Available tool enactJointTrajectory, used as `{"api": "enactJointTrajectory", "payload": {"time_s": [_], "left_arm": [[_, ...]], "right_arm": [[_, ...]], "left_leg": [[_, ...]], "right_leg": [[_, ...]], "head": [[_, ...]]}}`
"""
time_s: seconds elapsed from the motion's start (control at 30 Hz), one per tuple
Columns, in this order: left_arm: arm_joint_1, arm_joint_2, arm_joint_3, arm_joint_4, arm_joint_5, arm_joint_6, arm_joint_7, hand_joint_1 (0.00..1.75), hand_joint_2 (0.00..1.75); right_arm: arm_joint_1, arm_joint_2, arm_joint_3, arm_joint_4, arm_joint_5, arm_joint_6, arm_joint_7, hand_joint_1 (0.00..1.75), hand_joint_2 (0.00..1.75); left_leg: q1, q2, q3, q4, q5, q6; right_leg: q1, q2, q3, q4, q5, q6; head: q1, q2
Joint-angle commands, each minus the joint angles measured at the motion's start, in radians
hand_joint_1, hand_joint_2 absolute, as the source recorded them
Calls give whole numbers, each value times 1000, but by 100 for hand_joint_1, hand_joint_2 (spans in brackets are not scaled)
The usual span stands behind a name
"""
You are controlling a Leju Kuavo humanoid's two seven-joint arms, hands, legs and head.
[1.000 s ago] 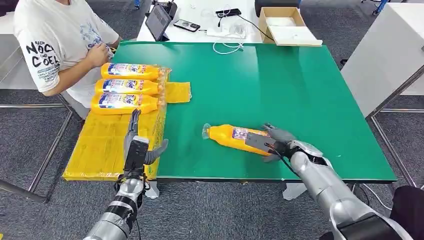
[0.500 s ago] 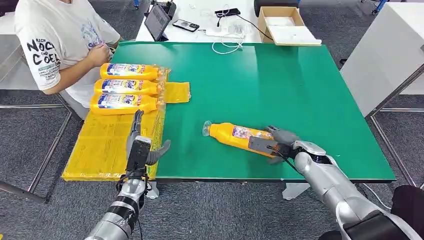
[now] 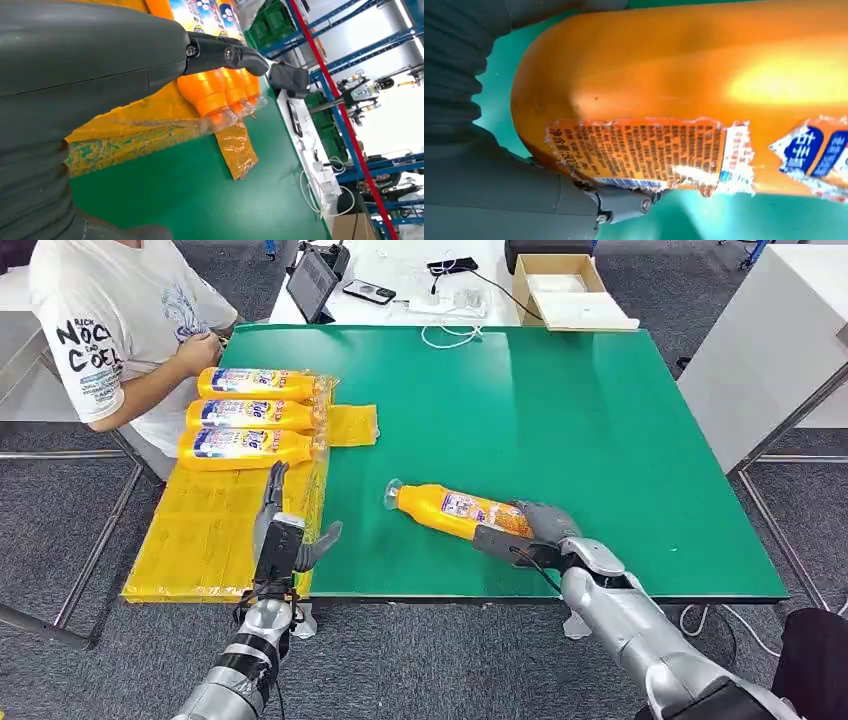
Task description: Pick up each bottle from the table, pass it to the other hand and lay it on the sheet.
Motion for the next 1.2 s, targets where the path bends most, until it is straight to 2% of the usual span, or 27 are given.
{"api": "enactJointTrajectory", "payload": {"time_s": [0.03, 0.13, 0.27, 0.33, 0.4, 0.5, 0.57, 0.6, 0.63, 0.73, 0.8, 1.0, 1.07, 1.13, 1.2], "left_arm": [[-19, 8, -6, 53, -2, -1, 5, 0, 175], [-7, 3, 0, 32, -3, -14, 9, 0, 175], [43, -14, 12, -43, 33, -117, 67, 0, 175], [59, -22, 20, -70, 84, -190, 103, 0, 175], [64, -26, 24, -86, 127, -232, 122, 0, 175], [62, -26, 31, -93, 157, -252, 132, 0, 175], [62, -26, 31, -93, 157, -252, 132, 0, 175], [62, -26, 31, -93, 157, -252, 132, 0, 175], [59, -24, 42, -84, 191, -263, 149, 0, 175], [60, -28, 55, -65, 249, -300, 159, 0, 175], [65, -31, 67, -69, 314, -351, 177, 0, 175], [71, -27, 66, -80, 364, -410, 195, 0, 175], [71, -27, 66, -80, 364, -410, 195, 0, 175], [72, -26, 65, -81, 375, -422, 199, 0, 175], [78, -19, 55, -93, 507, -578, 242, 0, 175]], "right_arm": [[50, 34, -34, 23, 1, -6, -10, 175, 175], [122, 60, -117, -68, 5, -79, -49, 175, 175], [318, 171, -360, -427, 20, -328, -133, 175, 175], [388, 231, -446, -603, 0, -409, -172, 175, 175], [425, 263, -499, -705, -40, -458, -208, 175, 175], [440, 277, -530, -740, -72, -487, -243, 175, 175], [440, 277, -530, -740, -72, -487, -243, 175, 175], [440, 277, -530, -740, -72, -487, -243, 175, 175], [447, 308, -573, -746, -132, -558, -330, 175, 175], [472, 324, -600, -802, -162, -593, -362, 175, 175], [485, 324, -611, -819, -176, -610, -379, 175, 175], [484, 323, -612, -801, -187, -604, -378, 175, 175], [484, 323, -612, -801, -187, -604, -378, 175, 175], [481, 321, -609, -792, -185, -602, -381, 175, 175], [480, 305, -581, -760, -170, -566, -399, 175, 175]], "left_leg": [[0, -1, 2, -1, 0, 1], [0, -1, 3, -1, 0, 0], [1, 0, 2, -1, -1, 0], [1, 1, 1, -1, -2, 0], [0, -1, 0, 1, -4, 0], [1, -4, -9, 0, -1, 0], [1, -5, -5, 1, -3, 1], [1, -5, -9, 0, -1, 1], [1, -4, -6, 1, -3, 1], [0, -4, -10, 0, -1, 0], [-1, -5, -7, 0, -2, 0], [-1, -3, -8, 0, -2, 0], [-1, -3, -4, 0, -3, 1], [-1, -4, -8, 0, -1, 0], [-1, -2, -3, 0, -4, 1]], "right_leg": [[1, -2, 3, -2, 0, -2], [1, -2, 4, -2, -1, -2], [1, -1, 3, -2, -1, -2], [1, 0, 1, -1, -1, -3], [1, -1, 1, 3, -4, -4], [2, -3, -7, 2, -2, -2], [2, -5, -2, 1, -5, -3], [1, -3, -6, 1, -2, -2], [2, -3, -3, 1, -4, -3], [-1, -2, -7, 1, -2, -2], [-1, -4, -5, 1, -3, -3], [-1, -2, -6, 0, -2, -2], [0, -2, -2, 0, -4, -4], [-1, -3, -6, 0, -2, -2], [0, -2, -1, 0, -4, -4]], "head": [[0, 0], [0, 0], [0, 0], [0, 0], [0, 0], [-1, 0], [0, 0], [0, 0], [0, 0], [0, 0], [0, 0], [0, 0], [0, 0], [0, 0], [0, 0]]}}
